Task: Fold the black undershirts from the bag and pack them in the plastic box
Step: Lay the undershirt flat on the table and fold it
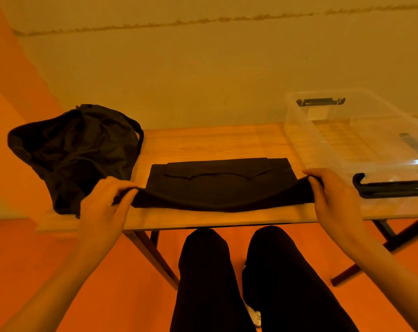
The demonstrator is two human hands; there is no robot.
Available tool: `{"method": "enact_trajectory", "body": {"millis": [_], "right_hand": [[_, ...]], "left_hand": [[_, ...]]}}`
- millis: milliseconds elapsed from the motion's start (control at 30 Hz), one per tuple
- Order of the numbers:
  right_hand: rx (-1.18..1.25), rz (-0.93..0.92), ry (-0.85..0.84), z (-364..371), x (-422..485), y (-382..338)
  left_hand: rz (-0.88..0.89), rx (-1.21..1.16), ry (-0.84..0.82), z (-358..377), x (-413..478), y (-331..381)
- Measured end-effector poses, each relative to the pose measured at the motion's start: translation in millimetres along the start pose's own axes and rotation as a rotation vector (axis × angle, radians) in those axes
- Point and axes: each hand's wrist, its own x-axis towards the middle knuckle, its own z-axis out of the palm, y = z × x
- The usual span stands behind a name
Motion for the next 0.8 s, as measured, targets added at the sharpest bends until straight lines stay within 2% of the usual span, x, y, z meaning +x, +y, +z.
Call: {"method": "enact_trajectory", "body": {"millis": [200, 400, 600, 800], "right_hand": [[-0.088, 0.130, -0.002, 39, 55, -4], [-0.173, 0.248, -0.008, 64, 87, 11], [-0.245, 0.224, -0.031, 82, 105, 31], [-0.290, 0.174, -0.048, 93, 114, 40]], "left_hand": [[-0.112, 0.003, 0.084, 33, 45, 0], [-0.227, 0.063, 0.002, 70, 74, -19], [-0.260, 0.129, -0.098, 95, 87, -37], [-0.302, 0.166, -0.111, 110, 96, -47]]}}
